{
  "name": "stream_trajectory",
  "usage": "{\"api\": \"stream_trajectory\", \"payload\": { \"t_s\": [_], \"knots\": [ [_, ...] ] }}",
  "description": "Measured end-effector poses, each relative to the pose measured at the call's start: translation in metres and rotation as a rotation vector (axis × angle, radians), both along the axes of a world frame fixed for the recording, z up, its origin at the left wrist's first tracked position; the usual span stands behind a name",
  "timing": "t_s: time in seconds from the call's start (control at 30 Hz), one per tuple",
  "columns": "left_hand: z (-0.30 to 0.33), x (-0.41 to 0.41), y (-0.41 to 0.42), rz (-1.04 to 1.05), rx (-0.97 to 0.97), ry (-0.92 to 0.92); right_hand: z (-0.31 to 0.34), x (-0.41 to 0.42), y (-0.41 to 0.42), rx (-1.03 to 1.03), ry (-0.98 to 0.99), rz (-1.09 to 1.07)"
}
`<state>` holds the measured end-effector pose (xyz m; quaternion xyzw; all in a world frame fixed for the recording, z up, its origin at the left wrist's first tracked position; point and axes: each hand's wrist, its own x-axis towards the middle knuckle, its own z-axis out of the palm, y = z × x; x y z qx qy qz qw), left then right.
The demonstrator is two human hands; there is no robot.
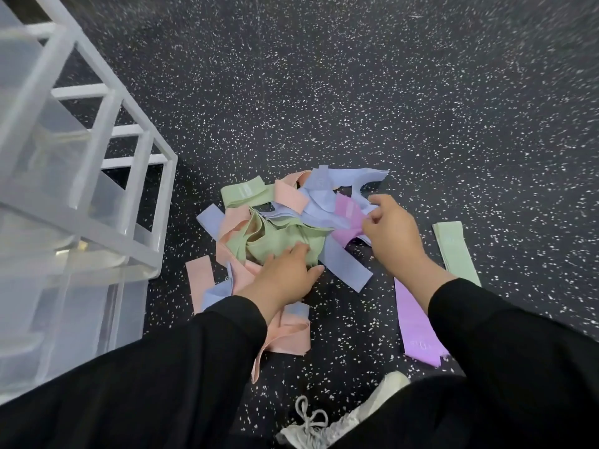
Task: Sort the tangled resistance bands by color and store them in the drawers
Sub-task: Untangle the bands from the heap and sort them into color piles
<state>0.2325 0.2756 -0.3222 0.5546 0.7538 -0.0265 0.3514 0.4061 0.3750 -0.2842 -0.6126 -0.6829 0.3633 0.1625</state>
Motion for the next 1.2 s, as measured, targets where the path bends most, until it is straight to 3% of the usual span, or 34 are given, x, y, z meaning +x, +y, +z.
{"api": "stream_trajectory", "payload": {
  "t_s": [0.1, 0.2, 0.27, 0.4, 0.53, 0.6, 0.67, 0.83, 1.03, 1.13, 1.2],
  "knots": [
    [0.025, 0.006, 0.004, 0.273, 0.180, -0.175, 0.020, -0.005, -0.010, -0.050, 0.142, -0.014],
    [0.062, 0.020, 0.003, 0.473, 0.444, -0.307, 0.048, -0.006, -0.024, 0.042, 0.197, 0.001],
    [0.087, 0.030, 0.000, 0.566, 0.518, -0.452, 0.065, -0.006, -0.034, 0.097, 0.260, 0.001],
    [0.128, 0.040, -0.013, 0.768, 0.495, -0.790, 0.093, -0.007, -0.063, 0.182, 0.374, 0.092],
    [0.156, 0.046, -0.033, 0.903, 0.362, -1.149, 0.101, -0.009, -0.105, 0.277, 0.251, 0.270],
    [0.166, 0.050, -0.047, 0.930, 0.314, -1.173, 0.100, -0.008, -0.126, 0.308, 0.200, 0.345],
    [0.173, 0.051, -0.062, 0.946, 0.290, -1.078, 0.101, -0.009, -0.142, 0.364, 0.174, 0.408],
    [0.184, 0.040, -0.091, 1.077, 0.420, -1.039, 0.104, -0.008, -0.163, 0.378, 0.250, 0.450],
    [0.211, 0.037, -0.104, 0.904, 0.516, -1.119, 0.115, 0.003, -0.161, -0.001, 0.556, 0.114],
    [0.225, 0.039, -0.097, 0.814, 0.557, -1.154, 0.122, 0.007, -0.156, -0.235, 0.731, 0.146],
    [0.235, 0.042, -0.089, 0.760, 0.582, -1.152, 0.124, 0.010, -0.154, -0.254, 0.746, 0.177]
  ]
}}
